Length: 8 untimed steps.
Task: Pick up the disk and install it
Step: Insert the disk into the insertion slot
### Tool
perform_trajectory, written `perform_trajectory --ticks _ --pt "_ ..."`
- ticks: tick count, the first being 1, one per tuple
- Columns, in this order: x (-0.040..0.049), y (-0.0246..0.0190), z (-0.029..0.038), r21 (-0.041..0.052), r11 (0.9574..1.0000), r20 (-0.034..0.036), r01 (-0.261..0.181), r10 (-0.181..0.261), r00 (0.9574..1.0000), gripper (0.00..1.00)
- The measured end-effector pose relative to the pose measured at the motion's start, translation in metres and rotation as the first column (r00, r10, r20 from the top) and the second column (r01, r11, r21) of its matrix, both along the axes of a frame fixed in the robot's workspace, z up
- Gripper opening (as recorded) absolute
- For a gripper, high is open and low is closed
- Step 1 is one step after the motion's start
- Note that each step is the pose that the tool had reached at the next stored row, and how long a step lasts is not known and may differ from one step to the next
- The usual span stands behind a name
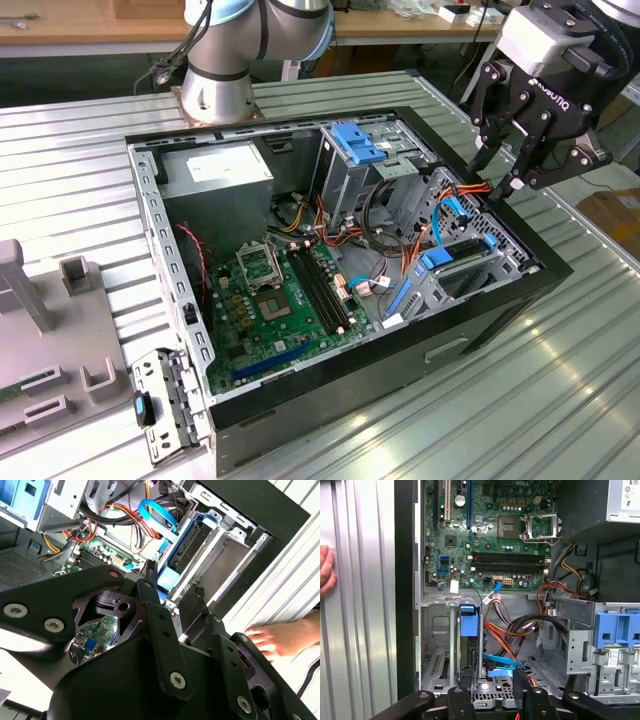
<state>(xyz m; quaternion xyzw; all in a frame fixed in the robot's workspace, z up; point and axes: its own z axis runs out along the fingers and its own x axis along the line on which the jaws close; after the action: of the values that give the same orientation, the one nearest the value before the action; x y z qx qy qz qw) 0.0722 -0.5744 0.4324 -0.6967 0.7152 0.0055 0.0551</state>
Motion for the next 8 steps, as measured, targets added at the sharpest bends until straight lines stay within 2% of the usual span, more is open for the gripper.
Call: perform_trajectory --ticks 2,5,8 --pt "0.0003 0.0004 -0.0052 -0.0001 1.0000 -0.0003 0.001 -0.001 1.0000 0.45" --pt "0.0010 0.0027 -0.0176 0.0000 1.0000 -0.0006 0.001 -0.001 1.0000 0.45" --pt "0.0011 0.0038 -0.0252 -0.0002 1.0000 -0.0007 0.001 -0.001 1.0000 0.45"
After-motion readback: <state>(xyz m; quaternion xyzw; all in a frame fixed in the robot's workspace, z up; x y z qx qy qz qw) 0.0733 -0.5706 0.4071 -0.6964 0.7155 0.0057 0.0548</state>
